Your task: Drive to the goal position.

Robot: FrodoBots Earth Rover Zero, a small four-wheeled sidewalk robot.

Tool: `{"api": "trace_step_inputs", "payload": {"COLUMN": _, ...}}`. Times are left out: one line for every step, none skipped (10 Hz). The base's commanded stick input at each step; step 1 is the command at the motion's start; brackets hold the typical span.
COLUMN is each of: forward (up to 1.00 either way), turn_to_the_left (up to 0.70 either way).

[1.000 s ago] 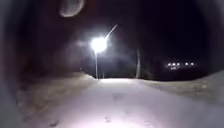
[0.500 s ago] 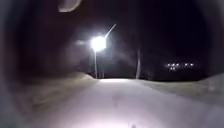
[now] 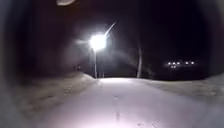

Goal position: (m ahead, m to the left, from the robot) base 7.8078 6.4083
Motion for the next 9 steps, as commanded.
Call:
{"api": "trace_step_inputs", "payload": {"forward": 0.7, "turn_to_the_left": 0.0}}
{"api": "trace_step_inputs", "payload": {"forward": 0.7, "turn_to_the_left": 0.0}}
{"api": "trace_step_inputs", "payload": {"forward": 0.7, "turn_to_the_left": 0.0}}
{"api": "trace_step_inputs", "payload": {"forward": 0.7, "turn_to_the_left": 0.0}}
{"api": "trace_step_inputs", "payload": {"forward": 0.7, "turn_to_the_left": 0.0}}
{"api": "trace_step_inputs", "payload": {"forward": 0.7, "turn_to_the_left": 0.0}}
{"api": "trace_step_inputs", "payload": {"forward": 0.7, "turn_to_the_left": 0.0}}
{"api": "trace_step_inputs", "payload": {"forward": 0.7, "turn_to_the_left": 0.0}}
{"api": "trace_step_inputs", "payload": {"forward": 0.7, "turn_to_the_left": 0.0}}
